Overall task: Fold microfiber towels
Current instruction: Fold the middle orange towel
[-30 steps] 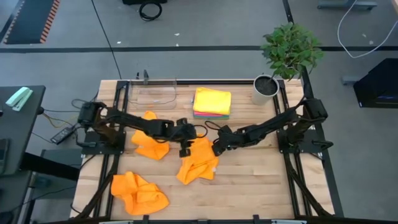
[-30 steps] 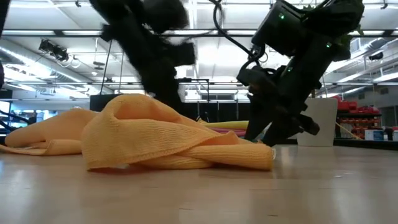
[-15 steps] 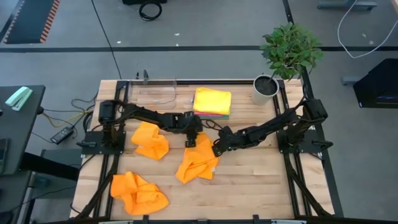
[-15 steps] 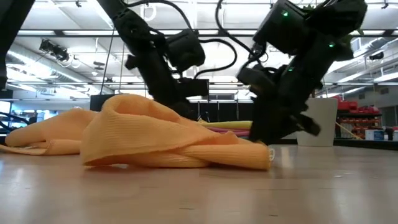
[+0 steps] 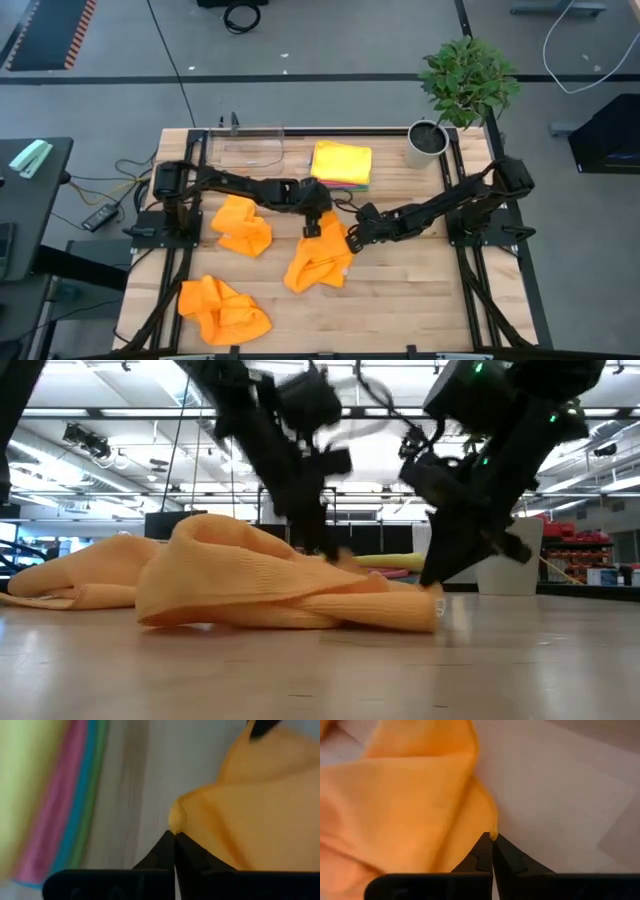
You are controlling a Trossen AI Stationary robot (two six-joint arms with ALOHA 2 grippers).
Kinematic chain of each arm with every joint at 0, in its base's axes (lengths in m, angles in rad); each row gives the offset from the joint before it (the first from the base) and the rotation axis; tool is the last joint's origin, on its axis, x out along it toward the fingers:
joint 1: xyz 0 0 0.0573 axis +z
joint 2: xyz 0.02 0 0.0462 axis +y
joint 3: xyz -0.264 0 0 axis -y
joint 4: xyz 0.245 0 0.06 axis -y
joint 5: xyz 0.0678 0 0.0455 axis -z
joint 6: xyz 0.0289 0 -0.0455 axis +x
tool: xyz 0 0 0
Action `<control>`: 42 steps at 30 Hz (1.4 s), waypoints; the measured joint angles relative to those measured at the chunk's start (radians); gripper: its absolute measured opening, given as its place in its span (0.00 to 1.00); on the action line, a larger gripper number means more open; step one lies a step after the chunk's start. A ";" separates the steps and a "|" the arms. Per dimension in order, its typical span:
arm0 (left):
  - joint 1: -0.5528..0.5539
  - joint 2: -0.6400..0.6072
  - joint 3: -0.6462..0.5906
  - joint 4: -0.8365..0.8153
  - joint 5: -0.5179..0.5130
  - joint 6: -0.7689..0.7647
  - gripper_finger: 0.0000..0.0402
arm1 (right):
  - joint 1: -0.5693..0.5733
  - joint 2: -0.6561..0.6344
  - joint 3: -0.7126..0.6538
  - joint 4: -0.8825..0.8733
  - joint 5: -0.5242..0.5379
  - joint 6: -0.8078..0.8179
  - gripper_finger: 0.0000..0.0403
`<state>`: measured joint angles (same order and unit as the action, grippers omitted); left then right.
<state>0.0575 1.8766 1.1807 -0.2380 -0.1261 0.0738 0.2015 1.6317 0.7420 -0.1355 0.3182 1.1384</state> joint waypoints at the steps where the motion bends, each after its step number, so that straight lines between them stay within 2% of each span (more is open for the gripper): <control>1: -0.005 -0.021 0.015 -0.024 0.000 0.001 0.01 | 0.007 -0.017 0.000 -0.009 0.004 0.001 0.01; 6: -0.042 -0.173 0.093 -0.194 0.000 0.024 0.01 | 0.076 -0.181 0.002 -0.188 0.096 0.040 0.01; 8: -0.059 -0.243 0.118 -0.215 0.001 0.035 0.01 | 0.114 -0.275 0.002 -0.295 0.153 0.076 0.01; 12: -0.086 -0.399 0.136 -0.308 0.004 0.093 0.01 | 0.189 -0.469 0.005 -0.497 0.259 0.162 0.01; 15: -0.095 -0.507 0.132 -0.408 0.046 0.145 0.01 | 0.224 -0.600 0.018 -0.613 0.318 0.204 0.01; 18: -0.094 -0.605 0.133 -0.512 0.068 0.134 0.01 | 0.227 -0.703 0.039 -0.679 0.360 0.192 0.01; 20: -0.081 -0.654 0.136 -0.529 0.047 0.053 0.01 | 0.215 -0.764 0.048 -0.729 0.366 0.111 0.01; 22: -0.059 -0.686 0.133 -0.589 0.017 -0.012 0.01 | 0.195 -0.797 0.071 -0.733 0.364 -0.027 0.01; 25: -0.024 -0.724 0.132 -0.579 -0.029 -0.049 0.00 | 0.149 -0.829 0.134 -0.762 0.354 -0.286 0.01; 29: 0.040 -0.749 0.134 -0.531 -0.053 -0.064 0.01 | 0.085 -0.820 0.294 -0.786 0.352 -0.597 0.01; 34: 0.103 -0.758 0.132 -0.456 -0.053 -0.029 0.01 | 0.042 -0.789 0.523 -0.832 0.328 -0.889 0.01; 38: 0.105 -0.761 0.133 -0.455 0.012 0.005 0.00 | 0.044 -0.758 0.592 -0.914 0.211 -0.945 0.01; 42: 0.030 -0.759 0.057 -0.449 0.105 -0.095 0.00 | 0.096 -0.723 0.511 -1.013 0.014 -0.791 0.01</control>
<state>0.0875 1.1172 1.2380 -0.6870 -0.0212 -0.0208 0.2970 0.9086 1.2526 -1.1486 0.3325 0.3475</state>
